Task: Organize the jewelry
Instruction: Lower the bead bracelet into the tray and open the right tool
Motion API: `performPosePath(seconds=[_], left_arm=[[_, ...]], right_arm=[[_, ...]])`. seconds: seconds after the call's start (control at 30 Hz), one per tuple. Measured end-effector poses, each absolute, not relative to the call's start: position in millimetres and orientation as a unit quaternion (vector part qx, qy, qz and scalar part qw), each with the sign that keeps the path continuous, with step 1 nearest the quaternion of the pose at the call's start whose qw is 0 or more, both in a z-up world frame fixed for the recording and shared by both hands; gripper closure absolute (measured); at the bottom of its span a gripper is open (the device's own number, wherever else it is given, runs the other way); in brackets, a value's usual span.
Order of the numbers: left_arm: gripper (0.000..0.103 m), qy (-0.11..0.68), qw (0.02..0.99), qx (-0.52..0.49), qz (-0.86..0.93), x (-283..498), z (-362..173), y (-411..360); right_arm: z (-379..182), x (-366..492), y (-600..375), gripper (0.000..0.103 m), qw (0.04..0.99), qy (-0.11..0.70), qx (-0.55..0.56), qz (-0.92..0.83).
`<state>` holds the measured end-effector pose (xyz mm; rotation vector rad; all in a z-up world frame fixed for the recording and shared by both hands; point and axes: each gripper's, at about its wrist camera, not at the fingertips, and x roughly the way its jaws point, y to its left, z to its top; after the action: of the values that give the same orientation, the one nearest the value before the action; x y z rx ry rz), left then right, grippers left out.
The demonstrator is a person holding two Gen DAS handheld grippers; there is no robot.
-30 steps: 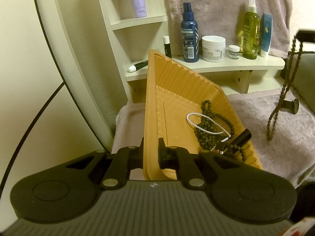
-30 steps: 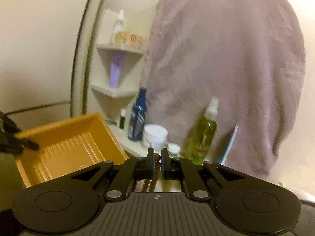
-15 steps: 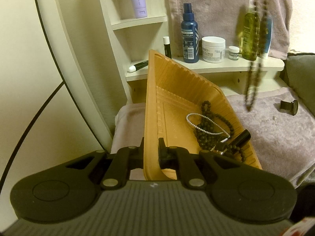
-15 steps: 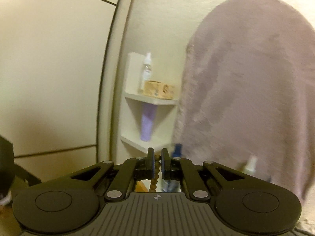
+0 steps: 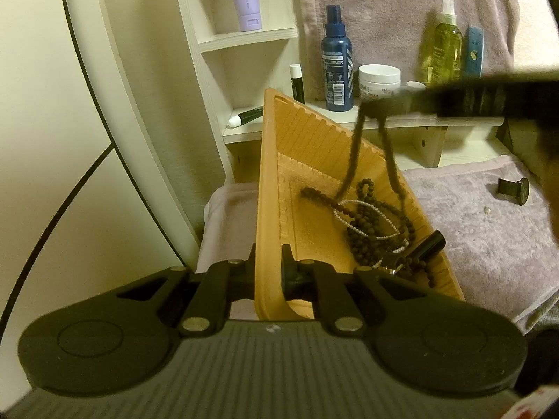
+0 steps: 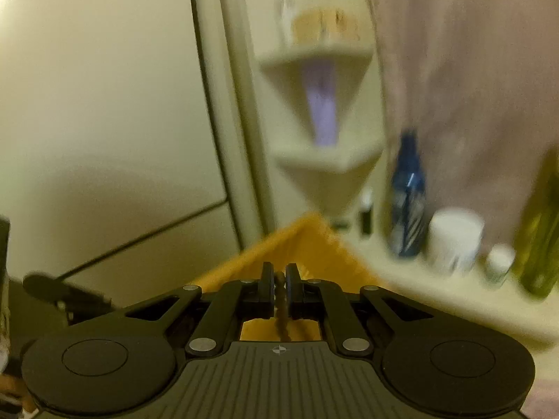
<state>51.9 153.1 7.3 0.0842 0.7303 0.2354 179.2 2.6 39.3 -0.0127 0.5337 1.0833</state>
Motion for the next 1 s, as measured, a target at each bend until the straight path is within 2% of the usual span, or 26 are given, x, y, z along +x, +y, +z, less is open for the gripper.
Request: performPosePath(seconds=[0.17, 0.47, 0.5, 0.57, 0.6, 0.63, 1.0], left_arm=[[0.095, 0.356, 0.926, 0.04, 0.115, 51.8, 7.3, 153.2], [0.095, 0.356, 0.927, 0.039, 0.115, 51.4, 6.8, 154.2], [0.095, 0.356, 0.927, 0.038, 0.115, 51.4, 6.9, 154.2], [0.095, 0.356, 0.927, 0.038, 0.115, 51.3, 6.6, 154.0], [0.095, 0.356, 0.927, 0.038, 0.115, 51.0, 6.9, 154.5], [0.095, 0.356, 0.927, 0.037, 0.114, 50.9, 6.9, 154.4], [0.095, 0.355, 0.927, 0.035, 0.114, 50.7, 6.7, 155.7]], right_arm=[[14.7, 174.0, 4.2, 0.097, 0.806, 0.289, -0.002, 0.516], [7.5, 176.8, 13.2, 0.096, 0.781, 0.309, 0.008, 0.543], [7.9, 175.1, 12.8, 0.092, 0.781, 0.309, 0.008, 0.543], [8.8, 171.4, 10.0, 0.063, 0.784, 0.306, 0.008, 0.54], [9.3, 169.8, 7.3, 0.04, 0.787, 0.303, 0.011, 0.537], [9.7, 168.7, 4.4, 0.037, 0.79, 0.297, 0.015, 0.536], [11.9, 158.3, -70.4, 0.037, 0.851, 0.266, 0.046, 0.45]])
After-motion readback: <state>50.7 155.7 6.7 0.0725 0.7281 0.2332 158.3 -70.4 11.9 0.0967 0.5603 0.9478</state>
